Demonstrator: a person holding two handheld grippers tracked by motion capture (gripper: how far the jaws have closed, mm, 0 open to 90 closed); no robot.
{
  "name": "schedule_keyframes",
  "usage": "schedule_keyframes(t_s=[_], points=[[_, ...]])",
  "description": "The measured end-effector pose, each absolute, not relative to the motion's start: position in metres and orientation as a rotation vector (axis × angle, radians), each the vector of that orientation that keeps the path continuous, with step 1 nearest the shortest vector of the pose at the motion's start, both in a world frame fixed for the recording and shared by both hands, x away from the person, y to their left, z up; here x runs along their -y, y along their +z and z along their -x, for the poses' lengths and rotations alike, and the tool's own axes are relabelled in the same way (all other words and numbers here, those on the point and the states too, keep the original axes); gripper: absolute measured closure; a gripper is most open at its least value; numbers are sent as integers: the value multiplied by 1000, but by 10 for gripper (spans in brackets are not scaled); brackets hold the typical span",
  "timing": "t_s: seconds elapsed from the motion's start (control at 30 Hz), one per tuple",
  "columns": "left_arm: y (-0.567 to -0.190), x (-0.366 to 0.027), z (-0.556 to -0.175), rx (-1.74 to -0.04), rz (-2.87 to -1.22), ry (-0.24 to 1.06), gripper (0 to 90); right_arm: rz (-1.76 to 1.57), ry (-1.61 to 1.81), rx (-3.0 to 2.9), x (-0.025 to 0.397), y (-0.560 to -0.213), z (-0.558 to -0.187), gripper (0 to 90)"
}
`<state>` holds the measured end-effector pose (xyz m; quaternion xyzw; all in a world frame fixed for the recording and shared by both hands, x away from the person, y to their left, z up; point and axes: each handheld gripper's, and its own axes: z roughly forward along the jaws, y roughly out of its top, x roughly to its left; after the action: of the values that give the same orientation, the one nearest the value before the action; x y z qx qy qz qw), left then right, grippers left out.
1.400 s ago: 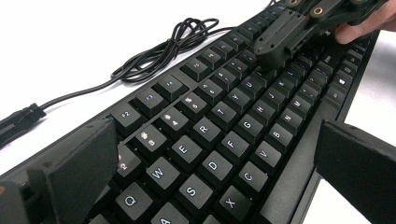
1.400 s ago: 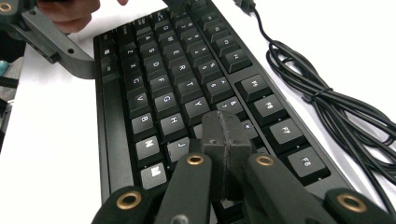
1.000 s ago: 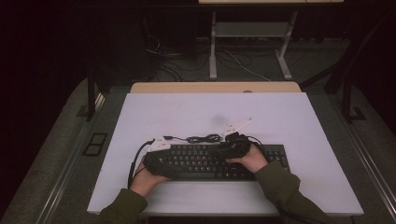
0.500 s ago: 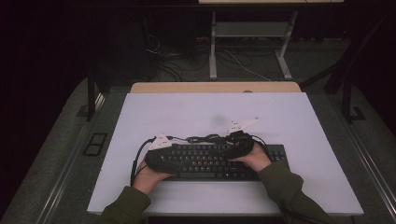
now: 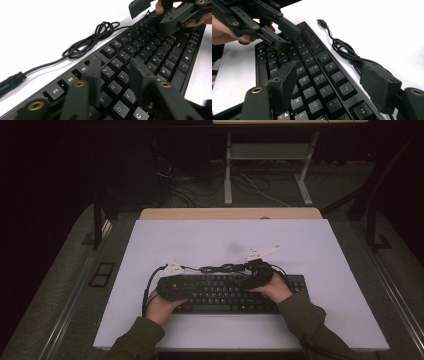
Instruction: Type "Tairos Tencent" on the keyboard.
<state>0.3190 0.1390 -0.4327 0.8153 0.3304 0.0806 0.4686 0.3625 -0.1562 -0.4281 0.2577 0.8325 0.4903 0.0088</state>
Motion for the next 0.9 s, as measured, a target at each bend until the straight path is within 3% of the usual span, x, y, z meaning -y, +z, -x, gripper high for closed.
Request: schedule_keyframes(t_s=[0.23, 0.9], points=[[-433, -136, -322, -813, -2030, 168, 887, -814, 1531, -2598, 158, -427, -363, 288], [-438, -130, -323, -818, -2087, 150, 887, -813, 1530, -2595, 159, -427, -363, 288]])
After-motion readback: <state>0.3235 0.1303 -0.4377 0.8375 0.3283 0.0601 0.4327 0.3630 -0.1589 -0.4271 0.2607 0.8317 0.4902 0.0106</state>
